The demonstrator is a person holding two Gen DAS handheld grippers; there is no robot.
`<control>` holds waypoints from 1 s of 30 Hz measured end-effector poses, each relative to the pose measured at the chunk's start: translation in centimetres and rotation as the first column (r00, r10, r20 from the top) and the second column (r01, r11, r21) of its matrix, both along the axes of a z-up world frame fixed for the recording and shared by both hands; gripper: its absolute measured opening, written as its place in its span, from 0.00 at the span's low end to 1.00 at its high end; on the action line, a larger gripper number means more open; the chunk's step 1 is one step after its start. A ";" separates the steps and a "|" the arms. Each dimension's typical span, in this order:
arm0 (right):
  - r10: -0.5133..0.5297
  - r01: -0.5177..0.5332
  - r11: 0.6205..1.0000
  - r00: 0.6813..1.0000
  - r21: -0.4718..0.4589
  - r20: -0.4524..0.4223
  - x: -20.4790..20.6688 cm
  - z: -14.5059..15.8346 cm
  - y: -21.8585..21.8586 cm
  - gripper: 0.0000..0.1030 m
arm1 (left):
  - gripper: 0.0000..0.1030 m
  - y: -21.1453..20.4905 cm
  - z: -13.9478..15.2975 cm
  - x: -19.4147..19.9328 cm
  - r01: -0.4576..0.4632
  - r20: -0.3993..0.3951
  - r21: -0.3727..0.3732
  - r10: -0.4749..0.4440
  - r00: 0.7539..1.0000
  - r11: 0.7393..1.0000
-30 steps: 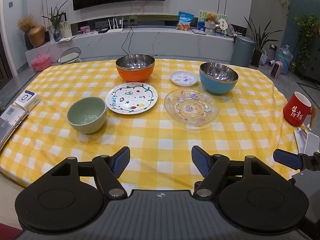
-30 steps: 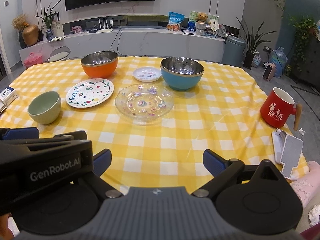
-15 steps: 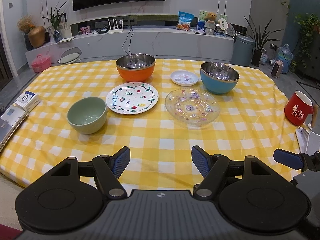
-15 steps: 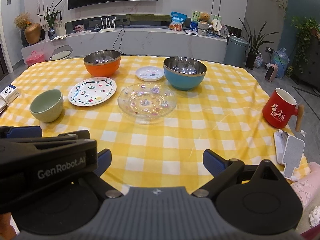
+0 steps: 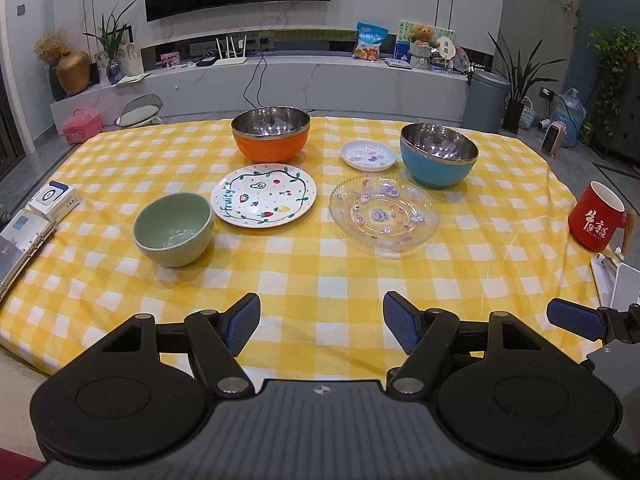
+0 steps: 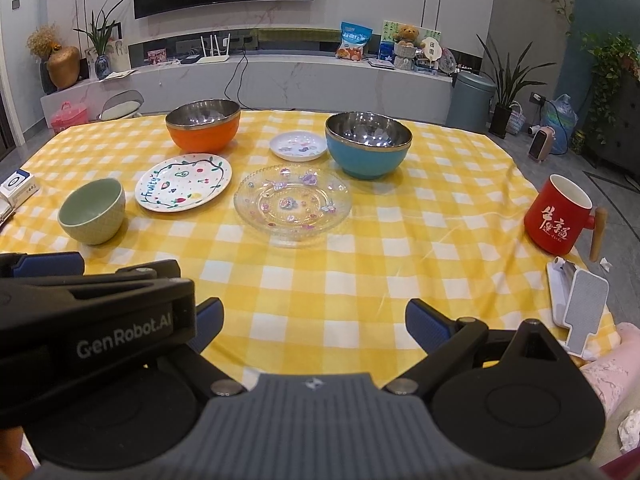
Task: Organize plates and bowls
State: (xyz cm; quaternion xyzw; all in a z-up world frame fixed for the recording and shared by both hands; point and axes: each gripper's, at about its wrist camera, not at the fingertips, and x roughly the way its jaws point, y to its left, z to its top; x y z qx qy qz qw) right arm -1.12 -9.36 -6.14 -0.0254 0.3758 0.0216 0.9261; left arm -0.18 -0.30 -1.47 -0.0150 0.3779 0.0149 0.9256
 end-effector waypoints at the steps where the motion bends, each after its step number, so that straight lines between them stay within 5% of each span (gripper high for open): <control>1: 0.000 0.000 1.000 1.000 0.000 0.001 0.0 0.0 0.1 0.92 | 0.80 0.0 0.0 0.0 -0.001 0.001 0.002 0.001 1.000 1.000; 14: 0.107 -0.110 0.992 0.993 0.055 0.053 0.6 2.9 2.8 0.92 | 0.74 3.2 2.2 0.8 -0.009 0.060 -0.025 0.011 0.998 1.000; 20: 0.132 -0.133 0.991 0.989 0.003 0.066 2.4 3.3 4.7 0.95 | 0.77 5.7 2.8 1.5 -0.054 0.107 0.022 0.051 0.993 0.998; 30: 0.137 -0.139 0.990 0.990 0.038 0.036 6.5 3.3 5.8 0.95 | 0.80 11.8 3.0 3.5 -0.188 0.046 -0.012 0.188 0.981 0.982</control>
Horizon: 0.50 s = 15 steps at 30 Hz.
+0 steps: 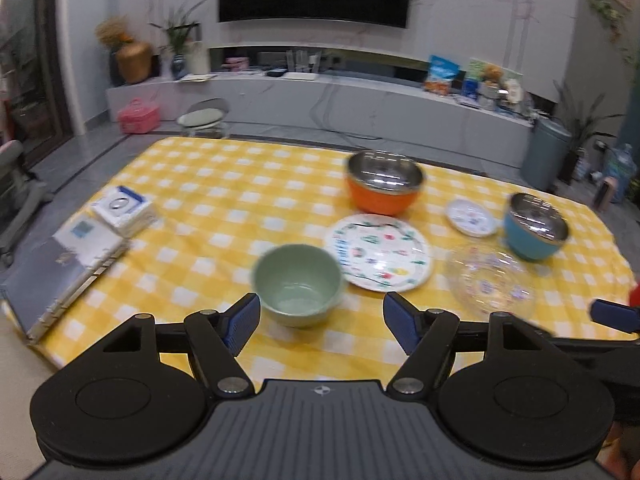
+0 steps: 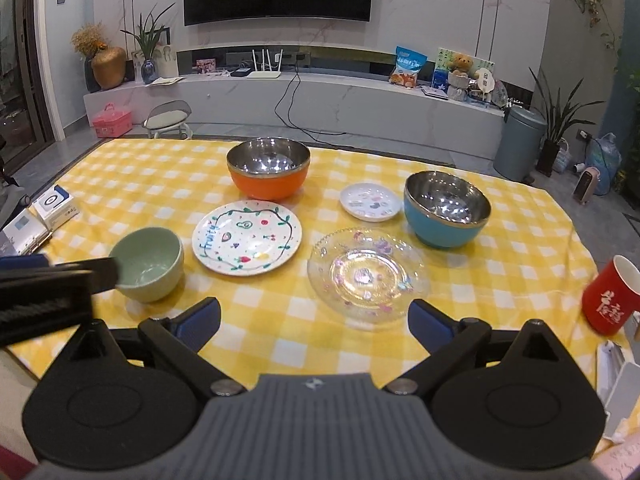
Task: Organize plates and bowls
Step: 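Reach both grippers to the blue bowl and close them on its rim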
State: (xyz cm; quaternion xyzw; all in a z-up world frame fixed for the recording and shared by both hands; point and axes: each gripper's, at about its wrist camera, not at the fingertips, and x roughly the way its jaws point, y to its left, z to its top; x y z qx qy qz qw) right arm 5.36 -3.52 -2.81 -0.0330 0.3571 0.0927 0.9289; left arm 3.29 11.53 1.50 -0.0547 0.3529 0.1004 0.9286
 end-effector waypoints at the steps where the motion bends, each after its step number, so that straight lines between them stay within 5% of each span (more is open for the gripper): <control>1: 0.000 0.000 1.000 1.000 0.020 -0.012 0.5 0.1 -0.2 0.95 | 0.80 0.4 0.2 0.2 -0.010 -0.003 0.008 0.010 1.000 1.000; 6: -0.040 0.045 0.993 0.998 0.107 -0.047 3.7 1.4 -3.1 0.95 | 0.80 1.3 1.5 2.4 -0.007 -0.014 0.010 0.007 1.000 1.000; 15: -0.195 0.192 0.980 0.980 0.059 0.033 8.3 3.4 -10.5 0.97 | 0.81 -4.5 3.1 9.0 0.154 0.042 0.006 -0.154 0.987 0.988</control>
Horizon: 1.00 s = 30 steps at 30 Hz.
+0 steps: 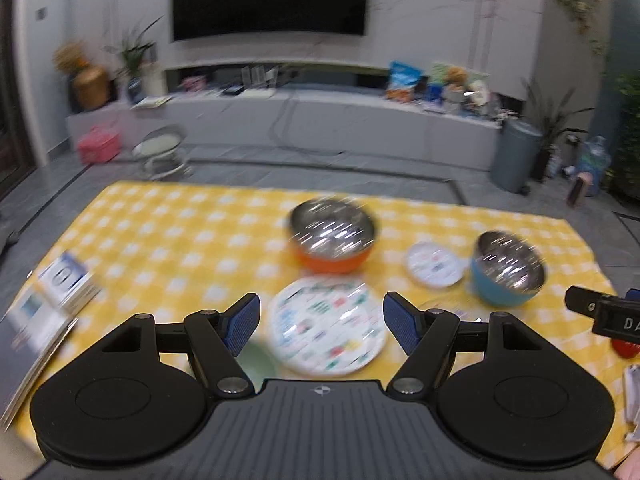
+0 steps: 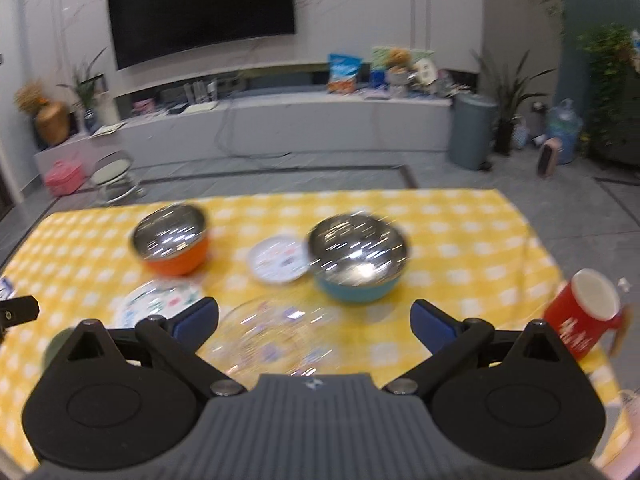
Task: Organize plates and bowls
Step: 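Reach both grippers to the blue bowl and close them on its rim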
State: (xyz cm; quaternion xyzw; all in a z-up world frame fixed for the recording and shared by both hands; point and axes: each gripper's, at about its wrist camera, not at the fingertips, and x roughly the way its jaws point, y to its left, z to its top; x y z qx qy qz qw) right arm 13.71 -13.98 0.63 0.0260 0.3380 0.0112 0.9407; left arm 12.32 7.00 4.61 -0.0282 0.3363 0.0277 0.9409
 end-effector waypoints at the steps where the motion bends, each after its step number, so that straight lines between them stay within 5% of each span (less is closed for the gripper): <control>1: -0.008 0.008 1.000 1.000 0.001 -0.003 0.4 0.0 -0.7 0.97 | 0.81 -0.8 0.0 0.8 0.011 0.005 0.000 -0.011 1.000 1.000; 12: -0.129 0.128 0.992 0.986 -0.011 -0.104 9.2 -3.4 -7.4 0.95 | 0.81 -11.6 -5.0 12.0 0.245 -0.039 -0.010 -0.246 0.969 0.969; 19: -0.115 0.126 0.990 0.982 0.061 -0.153 13.1 -7.2 -9.1 0.87 | 0.79 -15.0 -9.8 16.5 0.266 -0.150 0.005 -0.262 0.953 0.964; 25: -0.124 0.115 0.992 0.972 -0.057 -0.201 15.7 -10.0 -8.2 0.85 | 0.76 -16.2 -13.0 19.1 0.227 -0.247 0.076 -0.202 0.948 0.971; 30: -0.090 0.089 0.996 0.966 -0.012 -0.242 16.5 -11.4 -7.9 0.61 | 0.70 -15.6 -13.3 19.8 0.198 -0.250 0.011 -0.189 0.950 0.980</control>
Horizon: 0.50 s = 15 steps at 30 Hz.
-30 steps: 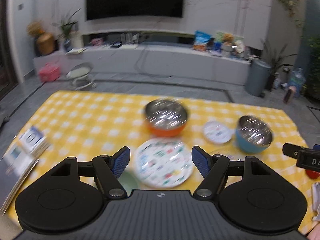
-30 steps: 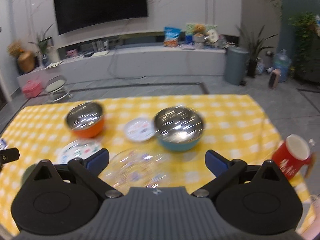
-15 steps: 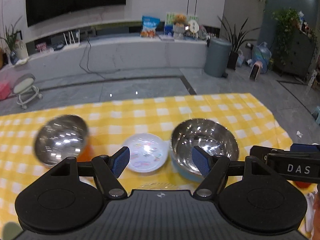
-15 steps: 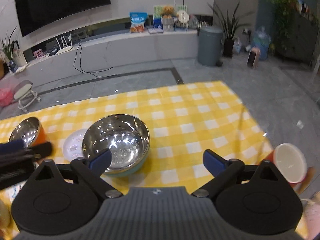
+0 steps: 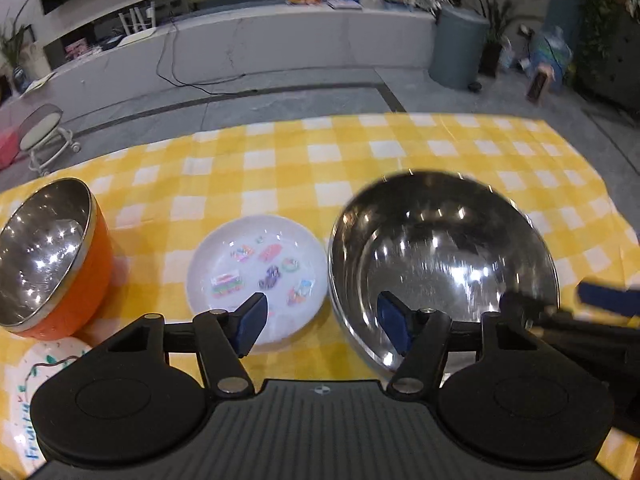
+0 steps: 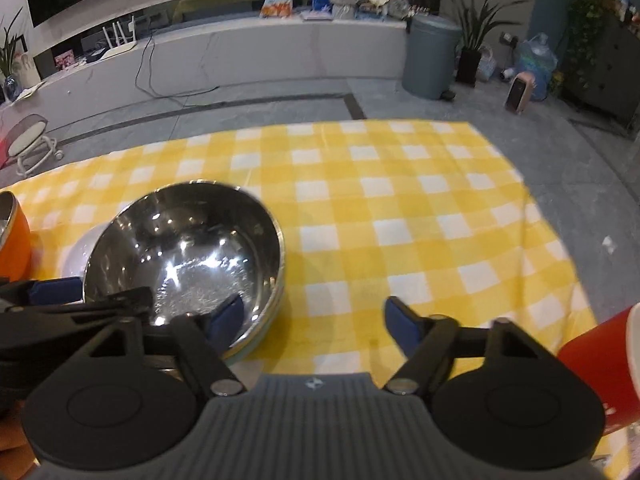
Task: Organize plates and bowls
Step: 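Reach both grippers to the blue bowl and close them on its rim, then lift the blue bowl with both grippers and carry it toward the table edge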
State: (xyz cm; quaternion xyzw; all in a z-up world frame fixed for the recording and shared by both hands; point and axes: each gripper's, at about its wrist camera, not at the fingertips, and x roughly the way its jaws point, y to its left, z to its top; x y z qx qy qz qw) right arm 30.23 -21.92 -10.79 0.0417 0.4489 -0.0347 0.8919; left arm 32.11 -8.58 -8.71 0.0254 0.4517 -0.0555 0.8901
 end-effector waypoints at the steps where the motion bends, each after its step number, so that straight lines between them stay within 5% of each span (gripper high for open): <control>1: 0.005 -0.005 1.000 1.000 0.016 0.001 0.1 -0.1 0.0 0.49 | 0.63 0.1 0.1 0.0 -0.017 0.010 -0.008 0.018 1.000 1.000; 4: 0.037 -0.037 0.999 0.999 0.019 0.009 0.2 0.0 0.9 0.24 | 0.47 -0.1 0.3 0.4 -0.021 0.004 -0.012 0.021 1.000 1.000; 7: 0.047 -0.045 0.997 0.999 -0.062 0.024 0.4 0.2 2.1 0.13 | 0.32 -0.2 0.4 0.4 -0.019 0.006 -0.018 0.019 1.000 1.000; 10: 0.025 -0.025 0.999 1.000 -0.026 0.015 0.5 0.5 1.9 0.08 | 0.13 0.2 0.8 0.8 -0.018 -0.014 -0.060 0.017 1.000 0.998; 15: 0.014 -0.013 1.000 1.000 -0.026 0.018 0.0 1.2 1.8 0.06 | 0.10 -0.1 1.7 0.6 -0.032 -0.029 -0.044 0.031 0.999 0.999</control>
